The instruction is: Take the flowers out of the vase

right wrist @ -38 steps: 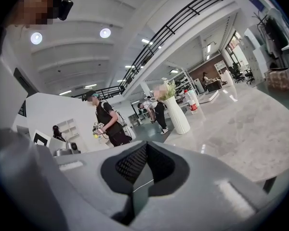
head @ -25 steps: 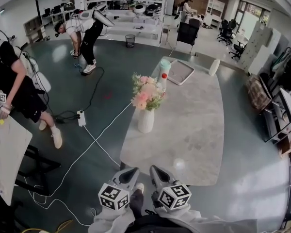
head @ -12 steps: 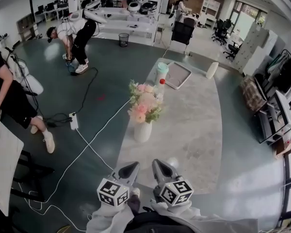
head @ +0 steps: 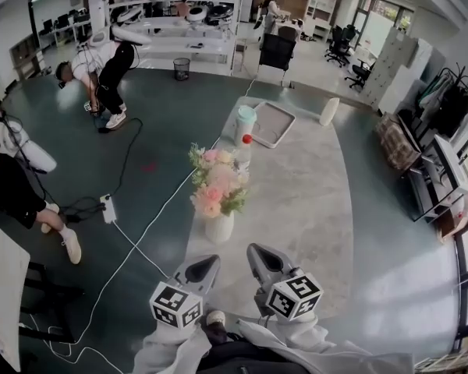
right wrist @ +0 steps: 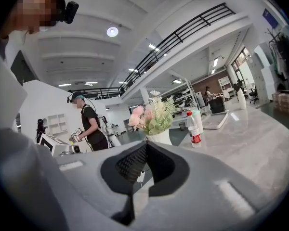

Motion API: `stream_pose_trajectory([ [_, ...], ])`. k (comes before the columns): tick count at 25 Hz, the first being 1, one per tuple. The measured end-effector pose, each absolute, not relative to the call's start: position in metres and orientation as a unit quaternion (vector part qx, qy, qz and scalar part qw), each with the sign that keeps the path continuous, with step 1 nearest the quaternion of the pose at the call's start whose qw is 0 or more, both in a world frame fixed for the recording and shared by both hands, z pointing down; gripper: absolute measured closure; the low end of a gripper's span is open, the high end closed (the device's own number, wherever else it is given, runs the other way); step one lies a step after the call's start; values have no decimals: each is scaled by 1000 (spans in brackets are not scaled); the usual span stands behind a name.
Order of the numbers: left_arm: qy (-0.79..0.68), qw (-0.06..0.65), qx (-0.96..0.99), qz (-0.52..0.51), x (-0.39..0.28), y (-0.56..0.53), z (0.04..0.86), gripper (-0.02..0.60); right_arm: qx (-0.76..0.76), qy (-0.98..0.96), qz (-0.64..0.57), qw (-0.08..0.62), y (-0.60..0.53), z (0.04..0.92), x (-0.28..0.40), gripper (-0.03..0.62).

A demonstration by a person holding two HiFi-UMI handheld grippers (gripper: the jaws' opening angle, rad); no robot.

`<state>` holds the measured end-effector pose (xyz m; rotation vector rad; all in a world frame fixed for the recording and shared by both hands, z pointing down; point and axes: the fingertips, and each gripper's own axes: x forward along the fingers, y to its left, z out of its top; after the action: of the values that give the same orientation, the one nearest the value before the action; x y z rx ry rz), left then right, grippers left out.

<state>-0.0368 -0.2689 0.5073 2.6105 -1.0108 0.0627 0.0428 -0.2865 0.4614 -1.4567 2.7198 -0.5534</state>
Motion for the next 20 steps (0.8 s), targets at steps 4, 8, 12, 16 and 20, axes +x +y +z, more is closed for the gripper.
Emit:
stream_pose_trajectory([
  [4, -346, 162, 924, 15, -28, -286, 494, 577, -456, 877, -151, -3, -307, 444, 48, 594],
  [8, -335, 151, 930, 8, -17, -293, 480, 577, -466, 875, -131, -6, -321, 436, 55, 594],
  [12, -344, 148, 927, 7, -15, -299, 476, 577, -453, 883, -119, -8, -332, 426, 55, 594],
  [16, -354, 156, 922, 8, -14, -304, 475, 577, -446, 890, -94, -12, -344, 411, 56, 594],
  [20, -356, 155, 921, 9, -10, -310, 472, 577, -434, 896, -91, -14, -354, 405, 55, 594],
])
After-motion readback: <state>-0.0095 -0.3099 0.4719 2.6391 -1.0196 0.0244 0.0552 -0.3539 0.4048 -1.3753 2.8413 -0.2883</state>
